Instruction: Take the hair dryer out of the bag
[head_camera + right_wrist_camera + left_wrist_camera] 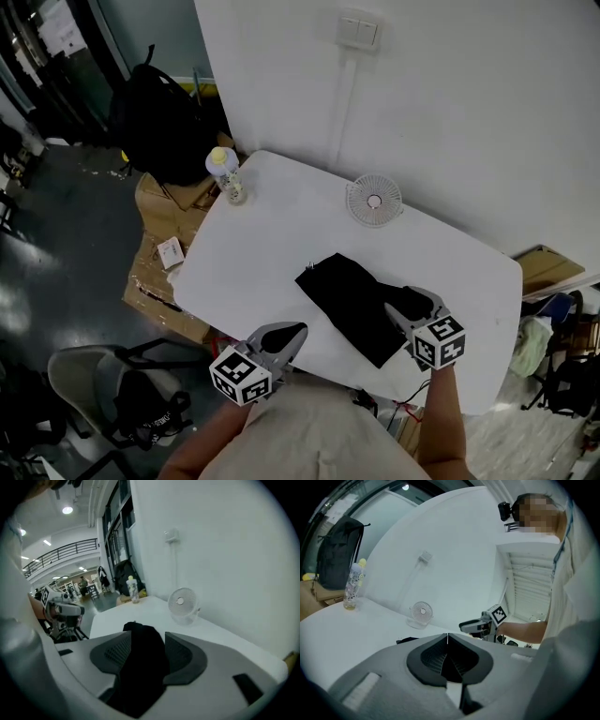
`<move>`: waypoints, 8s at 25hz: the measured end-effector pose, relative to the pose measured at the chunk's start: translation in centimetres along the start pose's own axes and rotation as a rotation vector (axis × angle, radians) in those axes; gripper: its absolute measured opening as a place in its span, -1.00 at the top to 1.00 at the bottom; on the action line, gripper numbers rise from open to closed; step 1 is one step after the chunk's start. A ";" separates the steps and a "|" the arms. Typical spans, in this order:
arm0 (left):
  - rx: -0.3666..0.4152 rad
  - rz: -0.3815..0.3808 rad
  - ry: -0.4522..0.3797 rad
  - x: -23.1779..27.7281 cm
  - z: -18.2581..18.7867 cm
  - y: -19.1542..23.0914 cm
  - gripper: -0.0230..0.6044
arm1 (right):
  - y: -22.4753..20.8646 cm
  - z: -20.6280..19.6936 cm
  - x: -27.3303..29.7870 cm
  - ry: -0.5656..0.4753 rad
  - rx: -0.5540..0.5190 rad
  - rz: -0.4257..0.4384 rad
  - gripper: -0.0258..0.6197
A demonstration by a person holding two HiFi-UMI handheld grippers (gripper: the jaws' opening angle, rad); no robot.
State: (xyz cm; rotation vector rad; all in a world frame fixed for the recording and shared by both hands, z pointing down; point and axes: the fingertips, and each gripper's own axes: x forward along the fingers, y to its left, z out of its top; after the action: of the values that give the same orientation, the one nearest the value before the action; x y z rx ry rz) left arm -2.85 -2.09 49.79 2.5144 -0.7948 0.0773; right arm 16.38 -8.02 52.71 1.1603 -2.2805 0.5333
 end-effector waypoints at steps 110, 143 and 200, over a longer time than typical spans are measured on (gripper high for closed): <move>0.928 -0.335 1.210 10.6 -17.0 9.4 0.22 | -8.8 -16.2 0.6 0.119 0.721 -0.273 0.24; 0.923 -0.327 1.224 9.6 -16.7 9.0 0.24 | -8.2 -16.3 3.1 0.303 0.504 -0.375 0.80; 0.688 -0.040 1.144 1.6 -12.5 13.8 0.27 | -17.4 -20.5 -12.0 0.289 0.538 -0.710 0.80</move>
State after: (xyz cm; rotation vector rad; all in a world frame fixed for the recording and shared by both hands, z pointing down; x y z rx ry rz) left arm -8.05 -6.76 67.13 2.4106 -0.2151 1.8210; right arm 42.21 1.16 63.41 1.8808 -1.3702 0.9643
